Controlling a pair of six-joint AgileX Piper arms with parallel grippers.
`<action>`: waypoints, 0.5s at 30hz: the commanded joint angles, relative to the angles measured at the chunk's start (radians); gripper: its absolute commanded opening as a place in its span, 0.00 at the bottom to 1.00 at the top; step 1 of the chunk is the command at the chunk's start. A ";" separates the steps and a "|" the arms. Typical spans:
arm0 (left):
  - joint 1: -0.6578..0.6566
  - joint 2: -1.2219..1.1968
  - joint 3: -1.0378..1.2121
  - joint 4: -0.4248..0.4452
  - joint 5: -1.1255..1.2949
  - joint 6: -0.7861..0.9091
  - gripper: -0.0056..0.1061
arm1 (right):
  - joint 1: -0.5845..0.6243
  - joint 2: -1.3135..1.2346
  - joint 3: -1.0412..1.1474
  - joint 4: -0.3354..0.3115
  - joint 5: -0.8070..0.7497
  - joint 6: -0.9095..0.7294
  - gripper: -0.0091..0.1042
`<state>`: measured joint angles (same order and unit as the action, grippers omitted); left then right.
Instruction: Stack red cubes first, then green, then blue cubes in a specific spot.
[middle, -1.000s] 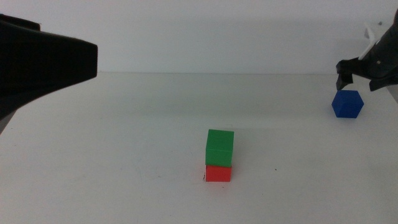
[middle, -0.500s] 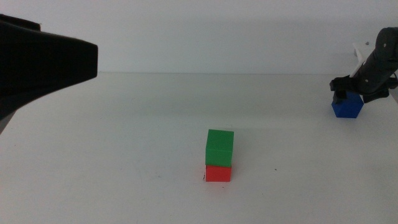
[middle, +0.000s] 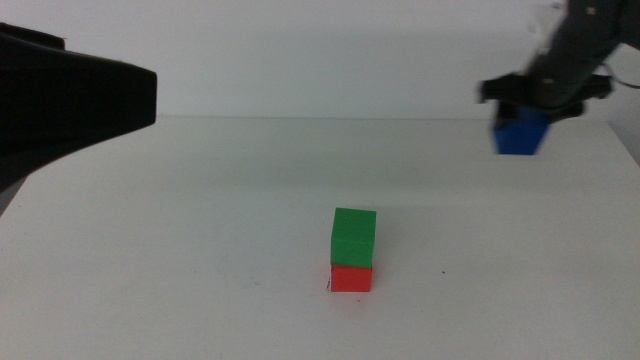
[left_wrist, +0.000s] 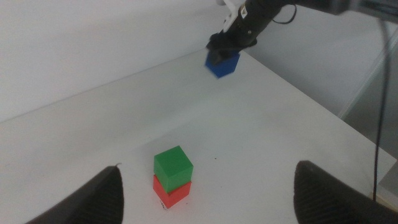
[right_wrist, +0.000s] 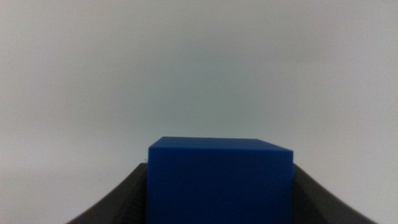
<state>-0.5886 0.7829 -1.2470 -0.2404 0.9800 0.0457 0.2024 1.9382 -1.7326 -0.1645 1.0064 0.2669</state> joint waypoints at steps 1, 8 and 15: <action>0.001 -0.003 -0.002 -0.004 -0.013 -0.009 0.89 | 0.144 -0.116 0.093 -0.060 0.041 0.174 0.12; 0.001 -0.003 -0.002 -0.004 -0.013 -0.009 0.89 | 0.538 -0.215 0.155 -0.260 0.152 0.574 0.12; 0.001 -0.003 -0.002 -0.004 -0.013 -0.009 0.89 | 0.643 -0.144 0.107 -0.206 0.112 0.650 0.12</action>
<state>-0.5886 0.7829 -1.2470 -0.2404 0.9800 0.0457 0.8452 1.7774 -1.6052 -0.3578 1.1119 0.9057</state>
